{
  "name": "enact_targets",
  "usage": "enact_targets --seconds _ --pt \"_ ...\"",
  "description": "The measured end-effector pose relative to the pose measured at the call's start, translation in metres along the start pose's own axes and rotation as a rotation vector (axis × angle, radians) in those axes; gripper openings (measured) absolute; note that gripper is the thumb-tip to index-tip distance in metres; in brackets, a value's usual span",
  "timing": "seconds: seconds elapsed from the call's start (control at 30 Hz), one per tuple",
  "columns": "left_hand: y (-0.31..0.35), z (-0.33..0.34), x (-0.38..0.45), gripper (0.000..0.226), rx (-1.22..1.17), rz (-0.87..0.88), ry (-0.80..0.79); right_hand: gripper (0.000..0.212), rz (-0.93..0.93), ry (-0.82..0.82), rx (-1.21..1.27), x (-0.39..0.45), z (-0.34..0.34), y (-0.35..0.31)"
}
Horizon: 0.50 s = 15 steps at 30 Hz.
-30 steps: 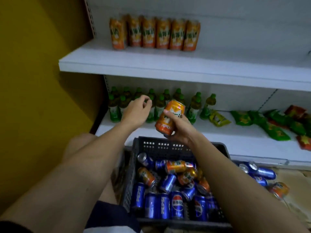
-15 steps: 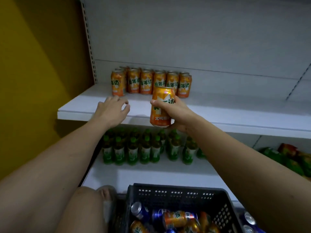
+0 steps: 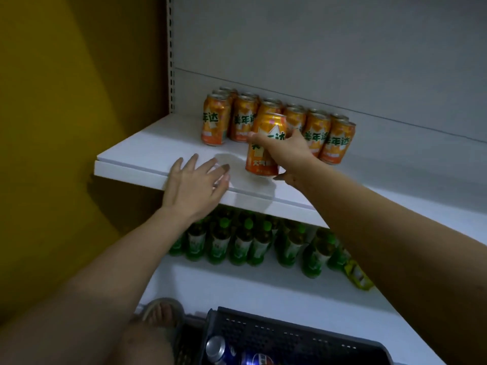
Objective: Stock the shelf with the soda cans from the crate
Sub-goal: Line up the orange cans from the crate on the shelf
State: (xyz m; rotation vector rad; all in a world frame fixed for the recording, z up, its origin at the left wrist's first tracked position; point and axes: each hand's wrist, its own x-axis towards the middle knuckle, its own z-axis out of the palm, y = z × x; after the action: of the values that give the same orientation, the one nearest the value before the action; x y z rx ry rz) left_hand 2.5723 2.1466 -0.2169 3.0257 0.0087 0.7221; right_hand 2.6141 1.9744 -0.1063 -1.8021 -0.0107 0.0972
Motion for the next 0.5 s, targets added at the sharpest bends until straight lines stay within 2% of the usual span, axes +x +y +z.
enact_targets --seconds 0.13,0.27,0.4,0.5 --pt "0.003 0.005 0.003 0.055 -0.026 -0.023 0.053 0.087 -0.122 0.078 -0.033 0.042 0.029 0.007" --pt "0.002 0.008 0.004 0.06 -0.046 -0.034 0.082 0.102 -0.193 0.146 -0.089 0.081 0.053 0.015" --pt "0.001 0.011 0.005 0.059 -0.069 -0.028 0.123 0.094 -0.227 0.169 -0.114 0.111 0.066 0.018" --pt "0.001 0.013 0.005 0.057 -0.08 -0.021 0.152 0.098 -0.227 0.186 -0.165 0.128 0.073 0.018"
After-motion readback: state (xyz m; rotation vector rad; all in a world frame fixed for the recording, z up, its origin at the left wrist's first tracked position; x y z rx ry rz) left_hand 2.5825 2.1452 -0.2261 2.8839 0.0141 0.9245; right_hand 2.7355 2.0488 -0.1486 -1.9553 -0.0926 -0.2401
